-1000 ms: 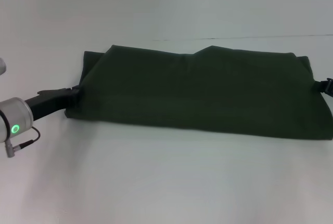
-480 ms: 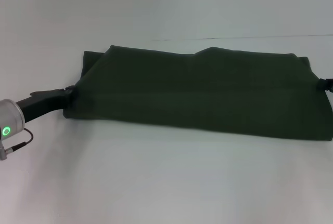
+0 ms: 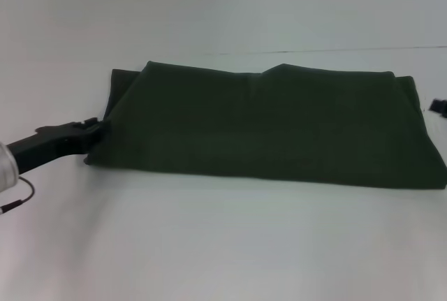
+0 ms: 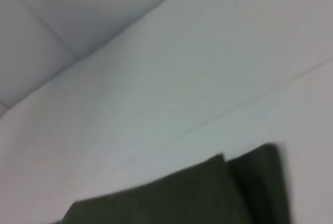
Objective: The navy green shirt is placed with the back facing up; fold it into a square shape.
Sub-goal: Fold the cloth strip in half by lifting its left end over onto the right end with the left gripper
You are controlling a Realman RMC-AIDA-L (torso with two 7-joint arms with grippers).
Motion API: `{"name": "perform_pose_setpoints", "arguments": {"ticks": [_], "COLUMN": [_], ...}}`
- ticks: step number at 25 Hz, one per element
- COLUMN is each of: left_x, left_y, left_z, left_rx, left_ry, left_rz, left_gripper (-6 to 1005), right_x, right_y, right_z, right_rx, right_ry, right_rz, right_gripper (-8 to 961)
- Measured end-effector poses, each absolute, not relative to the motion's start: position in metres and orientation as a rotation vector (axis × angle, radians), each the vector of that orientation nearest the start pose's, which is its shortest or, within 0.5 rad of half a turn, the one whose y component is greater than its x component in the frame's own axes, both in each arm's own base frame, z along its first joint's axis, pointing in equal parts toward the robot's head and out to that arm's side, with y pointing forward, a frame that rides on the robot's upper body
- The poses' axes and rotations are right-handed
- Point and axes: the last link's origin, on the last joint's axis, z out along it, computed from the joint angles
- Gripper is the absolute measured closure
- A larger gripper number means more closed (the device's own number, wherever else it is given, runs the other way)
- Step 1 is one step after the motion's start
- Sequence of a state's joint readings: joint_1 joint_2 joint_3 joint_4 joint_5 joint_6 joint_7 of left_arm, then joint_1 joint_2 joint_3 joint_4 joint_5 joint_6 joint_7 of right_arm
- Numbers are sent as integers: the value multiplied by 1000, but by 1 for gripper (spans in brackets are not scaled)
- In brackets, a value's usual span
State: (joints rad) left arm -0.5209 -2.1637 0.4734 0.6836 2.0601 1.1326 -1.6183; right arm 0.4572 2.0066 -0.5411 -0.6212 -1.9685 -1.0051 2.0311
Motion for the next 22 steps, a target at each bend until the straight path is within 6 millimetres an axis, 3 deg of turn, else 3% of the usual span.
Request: {"name": "perform_pose_setpoints", "arguments": {"ticks": [5,8,9,13,22], "left_x": [-324,-329,-329,-326,-329], "left_y": [357,347,344,325,312], "left_z": [16,20,20,23,11], "left_rx": [-2064,-2034,-2038,-2072,-2054], "left_ry": [-1152,-1246,-1270,-1391,-1567], "left_rz": [-643,-681,-696,-787,-809], "left_gripper": [769,511,510,504,434], "right_x": [373,367,362,345,311], "right_y": [355,353,351,349,347], "right_z": [91,94,93,90,79], "right_rx": [-1685,-1729,-1761,-1891,-2107], "right_ry": [1470,1454,1447,1421,1357], "right_rz": [767,813,836,897,995], "right_gripper": [630,557,532,285,140]}}
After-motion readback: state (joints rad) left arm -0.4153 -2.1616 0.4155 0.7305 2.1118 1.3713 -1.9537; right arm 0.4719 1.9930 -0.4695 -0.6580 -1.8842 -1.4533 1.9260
